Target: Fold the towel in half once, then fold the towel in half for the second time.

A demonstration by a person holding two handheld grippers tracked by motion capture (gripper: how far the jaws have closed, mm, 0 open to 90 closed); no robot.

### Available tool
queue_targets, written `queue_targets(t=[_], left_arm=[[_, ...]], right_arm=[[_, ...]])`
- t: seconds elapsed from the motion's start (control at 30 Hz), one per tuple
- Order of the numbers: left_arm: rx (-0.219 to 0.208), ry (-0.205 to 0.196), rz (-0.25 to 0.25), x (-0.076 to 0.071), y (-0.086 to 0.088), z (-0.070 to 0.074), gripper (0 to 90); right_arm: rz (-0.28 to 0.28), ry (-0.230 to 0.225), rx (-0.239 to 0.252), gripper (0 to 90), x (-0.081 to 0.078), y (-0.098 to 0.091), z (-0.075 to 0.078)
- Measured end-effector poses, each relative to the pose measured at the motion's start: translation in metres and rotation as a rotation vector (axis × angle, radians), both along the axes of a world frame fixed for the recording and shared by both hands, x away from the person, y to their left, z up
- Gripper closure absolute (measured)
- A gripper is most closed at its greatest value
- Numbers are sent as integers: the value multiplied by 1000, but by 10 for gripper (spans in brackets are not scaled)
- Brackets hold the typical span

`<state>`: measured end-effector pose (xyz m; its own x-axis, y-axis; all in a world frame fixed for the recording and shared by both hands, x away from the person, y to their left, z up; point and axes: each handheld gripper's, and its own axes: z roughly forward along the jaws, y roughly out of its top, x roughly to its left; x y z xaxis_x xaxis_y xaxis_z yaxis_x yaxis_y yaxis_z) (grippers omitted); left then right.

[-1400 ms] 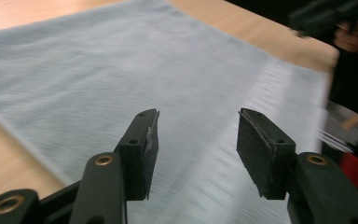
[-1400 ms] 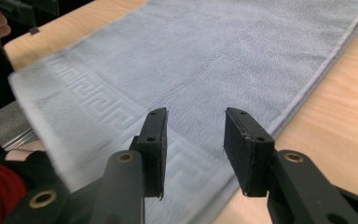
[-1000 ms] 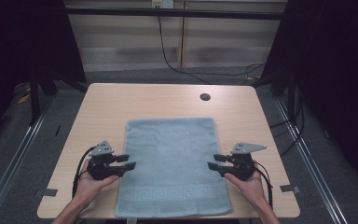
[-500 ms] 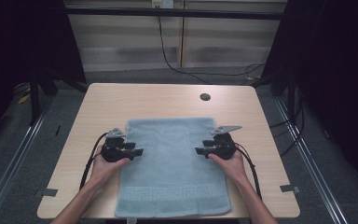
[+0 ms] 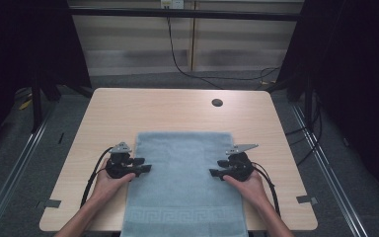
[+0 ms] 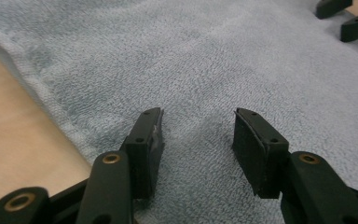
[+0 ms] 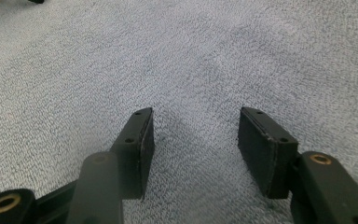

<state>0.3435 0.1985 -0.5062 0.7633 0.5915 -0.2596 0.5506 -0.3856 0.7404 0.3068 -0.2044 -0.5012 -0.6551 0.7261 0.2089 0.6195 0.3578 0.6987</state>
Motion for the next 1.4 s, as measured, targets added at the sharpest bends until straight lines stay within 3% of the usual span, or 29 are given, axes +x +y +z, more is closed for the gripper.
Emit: queue_targets(t=[0.07, 0.23, 0.27, 0.43, 0.53, 0.63, 0.67, 0.77, 0.83, 0.93, 1.03, 1.13, 1.17, 1.2, 1.3, 1.33, 1.4], left_arm=[[27, -12, -16, -6, -3, 2, 519], [29, -5, -31, -15, -4, 2, 509], [35, -24, -42, -22, -6, 2, 508], [14, 5, -62, -37, -4, 3, 510], [22, 43, -85, -47, -4, 6, 496], [39, 46, -108, -59, -6, 9, 480], [45, 40, -113, -61, -7, 10, 456], [14, 46, -115, -59, -7, 18, 420], [-1, 21, -91, -52, -4, 24, 413], [-20, -4, -61, -39, 0, 33, 425], [-1, -55, -41, -22, 5, 37, 521], [27, -40, -21, -7, 3, 32, 556], [36, -43, -15, -4, 2, 30, 562], [22, -31, -10, -1, 1, 27, 566], [57, -13, -8, 2, -1, 19, 567], [69, -15, -8, 2, -1, 17, 566], [92, -14, -5, 1, -2, 13, 542]], right_arm=[[10, -5, -7, 462, -7, -1, 0], [23, -4, -17, 462, -22, -2, 1], [28, -4, -22, 462, -31, -3, 2], [43, -1, -20, 460, -48, -6, 2], [65, -3, -8, 459, -58, -8, 2], [92, 10, -22, 455, -66, -9, 4], [93, 34, 1, 436, -71, -10, 5], [97, 40, 15, 419, -74, -11, 8], [94, 12, 13, 439, -70, -14, 13], [32, -33, 29, 409, -53, -25, 24], [-17, -62, 35, 416, -35, -38, 30], [-24, -90, 25, 525, -10, -53, 32], [-42, -92, 0, 518, -2, -56, 30], [-56, -88, 0, 515, 5, -58, 27], [-86, -96, 9, 525, 21, -62, 20], [-84, -80, 19, 516, 27, -62, 16], [-102, -61, -21, 493, 35, -61, 11]])
